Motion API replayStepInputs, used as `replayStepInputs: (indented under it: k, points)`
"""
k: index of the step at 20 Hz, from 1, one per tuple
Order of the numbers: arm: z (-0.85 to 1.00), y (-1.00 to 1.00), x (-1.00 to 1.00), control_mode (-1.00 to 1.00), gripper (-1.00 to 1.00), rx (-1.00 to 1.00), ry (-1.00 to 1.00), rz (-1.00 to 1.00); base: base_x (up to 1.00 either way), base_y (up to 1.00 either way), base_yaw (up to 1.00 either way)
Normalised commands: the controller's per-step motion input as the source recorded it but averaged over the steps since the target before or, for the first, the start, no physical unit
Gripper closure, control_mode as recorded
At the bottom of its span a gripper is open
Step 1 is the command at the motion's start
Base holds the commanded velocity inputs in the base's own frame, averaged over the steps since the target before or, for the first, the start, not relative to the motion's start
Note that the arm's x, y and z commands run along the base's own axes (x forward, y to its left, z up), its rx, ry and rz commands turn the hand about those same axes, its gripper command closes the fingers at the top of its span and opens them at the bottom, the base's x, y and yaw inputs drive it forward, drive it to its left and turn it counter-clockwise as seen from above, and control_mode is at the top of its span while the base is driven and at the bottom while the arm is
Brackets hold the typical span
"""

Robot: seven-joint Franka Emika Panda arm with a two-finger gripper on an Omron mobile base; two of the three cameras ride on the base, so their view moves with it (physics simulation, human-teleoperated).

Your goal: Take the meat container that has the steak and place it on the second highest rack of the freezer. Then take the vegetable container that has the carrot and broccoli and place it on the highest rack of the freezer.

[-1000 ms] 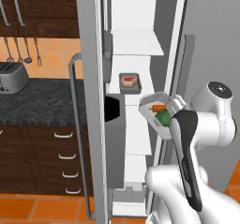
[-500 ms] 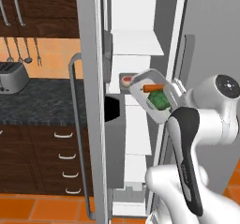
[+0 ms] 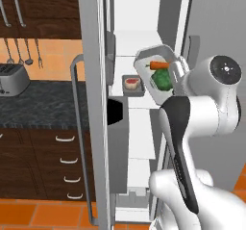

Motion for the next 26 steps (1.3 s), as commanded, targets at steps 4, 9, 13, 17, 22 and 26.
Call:
replayStepInputs:
  k: [4, 9, 13, 17, 22, 26]
  points:
    - [0.64, 0.00, 0.15, -1.00, 1.00, 0.12, 0.00, -0.17, 0.00, 0.00, 0.00]
    - [0.33, -0.01, 0.45, -1.00, 1.00, 0.12, 0.06, 0.03, 0.00, 0.00, 0.00]
    - [0.00, -0.17, 0.56, -1.00, 1.00, 0.06, 0.00, 0.14, 0.00, 0.00, 0.00]
    - [0.00, -0.09, 0.69, -1.00, 1.00, 0.01, 0.00, 0.07, 0.00, 0.00, 0.00]
    - [0.00, 0.00, 0.80, -1.00, 1.00, 0.00, 0.00, 0.00, 0.00, 0.00, 0.00]
    - [0.00, 0.00, 0.84, -1.00, 1.00, 0.00, 0.00, 0.01, 0.00, 0.00, 0.00]
